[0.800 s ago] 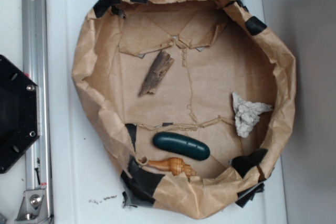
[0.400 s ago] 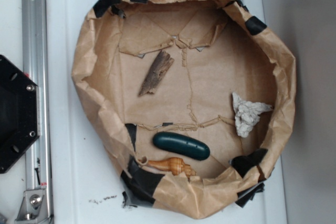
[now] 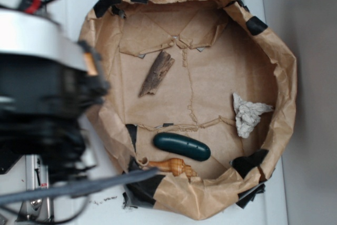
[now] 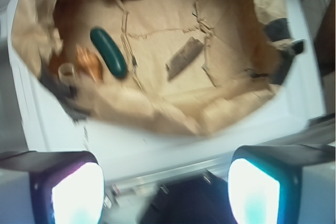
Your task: Grab the wood chip.
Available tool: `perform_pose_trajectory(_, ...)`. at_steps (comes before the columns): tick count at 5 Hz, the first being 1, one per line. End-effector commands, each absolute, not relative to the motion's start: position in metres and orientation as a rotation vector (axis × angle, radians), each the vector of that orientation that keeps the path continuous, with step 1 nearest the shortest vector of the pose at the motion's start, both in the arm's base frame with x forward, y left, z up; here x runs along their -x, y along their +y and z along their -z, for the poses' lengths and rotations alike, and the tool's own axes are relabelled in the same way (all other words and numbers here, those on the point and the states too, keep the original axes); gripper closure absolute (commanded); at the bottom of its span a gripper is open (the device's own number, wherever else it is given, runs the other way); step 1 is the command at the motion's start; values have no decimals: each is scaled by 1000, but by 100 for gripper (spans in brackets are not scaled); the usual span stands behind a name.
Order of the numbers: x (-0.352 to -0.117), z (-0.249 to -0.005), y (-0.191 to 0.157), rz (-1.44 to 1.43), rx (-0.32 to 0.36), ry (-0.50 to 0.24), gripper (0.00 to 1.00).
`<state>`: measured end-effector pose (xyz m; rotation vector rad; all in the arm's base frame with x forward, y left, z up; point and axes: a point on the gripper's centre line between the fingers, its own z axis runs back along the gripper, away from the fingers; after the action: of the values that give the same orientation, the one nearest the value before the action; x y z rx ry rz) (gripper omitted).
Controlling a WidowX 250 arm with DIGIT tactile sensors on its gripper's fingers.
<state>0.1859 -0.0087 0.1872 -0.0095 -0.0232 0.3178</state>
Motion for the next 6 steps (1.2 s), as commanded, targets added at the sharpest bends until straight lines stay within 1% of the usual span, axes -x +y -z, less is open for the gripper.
perform_pose_trajectory(1,-239,-122,16,-568,138,-204,0)
perform_pose_trajectory(2,-250,-82,31,-591,116,-216,0)
perform_pose_trajectory(3,-246,-58,55,-552,74,-180,0)
perform_pose_trajectory(4,-233,-54,76,-541,27,-146,0)
perform_pose_trajectory(5,-231,-43,83,-521,-8,-109,0)
perform_pose_trajectory(6,-244,-29,77,-469,-32,-96,0)
